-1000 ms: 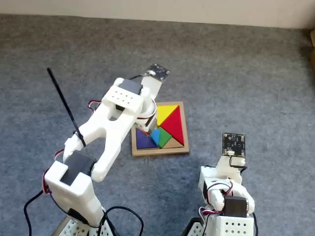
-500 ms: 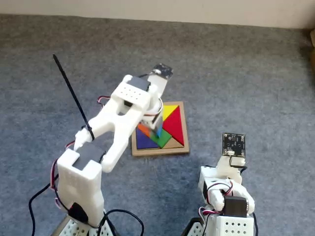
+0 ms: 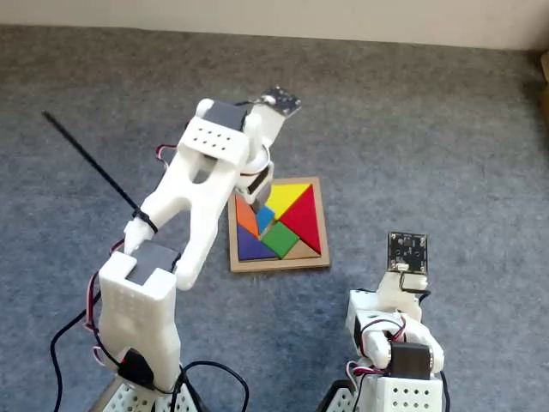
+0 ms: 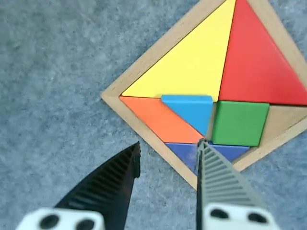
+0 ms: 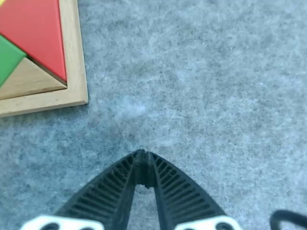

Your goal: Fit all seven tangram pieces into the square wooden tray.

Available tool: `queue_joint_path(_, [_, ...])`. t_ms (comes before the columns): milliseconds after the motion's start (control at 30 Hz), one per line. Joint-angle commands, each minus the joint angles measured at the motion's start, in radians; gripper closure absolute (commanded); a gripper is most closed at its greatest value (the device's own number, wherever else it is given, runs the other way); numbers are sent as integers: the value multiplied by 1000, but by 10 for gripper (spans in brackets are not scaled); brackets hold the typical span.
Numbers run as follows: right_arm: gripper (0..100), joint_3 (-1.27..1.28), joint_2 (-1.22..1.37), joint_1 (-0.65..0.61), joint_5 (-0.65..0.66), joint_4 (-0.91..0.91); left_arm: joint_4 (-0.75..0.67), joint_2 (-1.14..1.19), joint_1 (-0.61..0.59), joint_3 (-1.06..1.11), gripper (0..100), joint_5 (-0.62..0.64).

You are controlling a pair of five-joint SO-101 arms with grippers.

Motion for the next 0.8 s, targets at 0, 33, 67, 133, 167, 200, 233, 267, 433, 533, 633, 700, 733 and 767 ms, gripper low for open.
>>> queue_joint_path(0, [990,116,-19,10,8,7,23,-12,1,-90,804,-11])
queue_joint_path(33, [990,116,-19,10,8,7,23,-8,-2,-93,804,-11])
queue_joint_path(67, [990,116,-19,10,8,7,17,-5,-2,-93,804,-11])
queue_joint_path(133, [990,116,-19,10,8,7,-31,-2,-1,-67,804,6])
queue_joint_path(167, [990,116,-19,10,8,7,-64,4,-1,-47,804,29])
queue_joint_path(200, [990,116,-19,10,8,7,-94,10,-1,-33,804,52])
queue_joint_path(233, [990,116,-19,10,8,7,-121,16,1,-19,804,71])
queue_joint_path(267, [990,116,-19,10,8,7,-147,24,1,-4,804,83])
queue_joint_path(433, [990,116,-19,10,8,7,-213,93,2,36,804,109])
queue_joint_path(533, [990,116,-19,10,8,7,-204,143,25,38,804,107])
queue_joint_path(633, [990,116,-19,10,8,7,-196,173,56,38,806,109])
queue_joint_path(700, [990,116,-19,10,8,7,-172,176,73,33,825,109])
queue_joint_path(733, [990,116,-19,10,8,7,-166,170,81,30,843,109])
queue_joint_path(767, [990,116,-19,10,8,7,-160,157,87,28,861,109])
